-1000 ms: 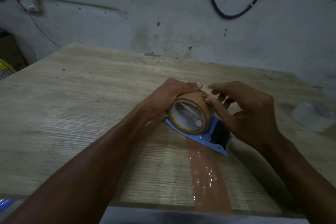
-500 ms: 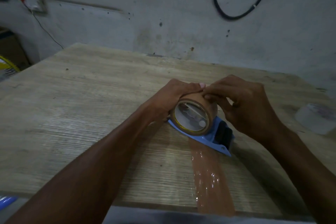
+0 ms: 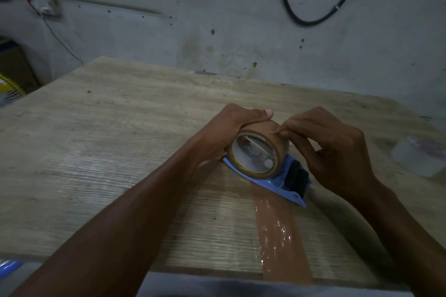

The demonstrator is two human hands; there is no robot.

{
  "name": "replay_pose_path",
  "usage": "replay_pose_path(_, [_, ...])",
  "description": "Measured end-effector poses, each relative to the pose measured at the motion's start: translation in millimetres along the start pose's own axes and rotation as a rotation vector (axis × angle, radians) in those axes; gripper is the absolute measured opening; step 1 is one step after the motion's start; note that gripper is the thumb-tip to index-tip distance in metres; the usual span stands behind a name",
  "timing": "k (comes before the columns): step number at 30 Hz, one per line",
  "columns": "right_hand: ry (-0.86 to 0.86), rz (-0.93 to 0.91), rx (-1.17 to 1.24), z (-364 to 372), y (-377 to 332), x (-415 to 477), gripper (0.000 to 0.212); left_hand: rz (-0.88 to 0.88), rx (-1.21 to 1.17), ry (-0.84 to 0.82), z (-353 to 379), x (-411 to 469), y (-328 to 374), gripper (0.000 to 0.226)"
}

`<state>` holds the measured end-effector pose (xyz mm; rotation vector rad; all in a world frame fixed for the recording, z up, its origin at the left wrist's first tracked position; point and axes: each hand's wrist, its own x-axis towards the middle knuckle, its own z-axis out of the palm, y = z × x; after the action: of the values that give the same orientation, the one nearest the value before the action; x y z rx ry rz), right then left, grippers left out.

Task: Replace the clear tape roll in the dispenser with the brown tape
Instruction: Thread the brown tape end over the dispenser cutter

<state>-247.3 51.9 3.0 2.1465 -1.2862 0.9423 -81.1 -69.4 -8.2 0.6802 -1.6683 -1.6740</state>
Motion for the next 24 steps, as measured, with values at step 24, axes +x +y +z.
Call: replay_pose_path(24, [0.366,0.828,0.681,24,15,-8,0.036,0.089,0.010,-0.067,1,1,-9,0.051])
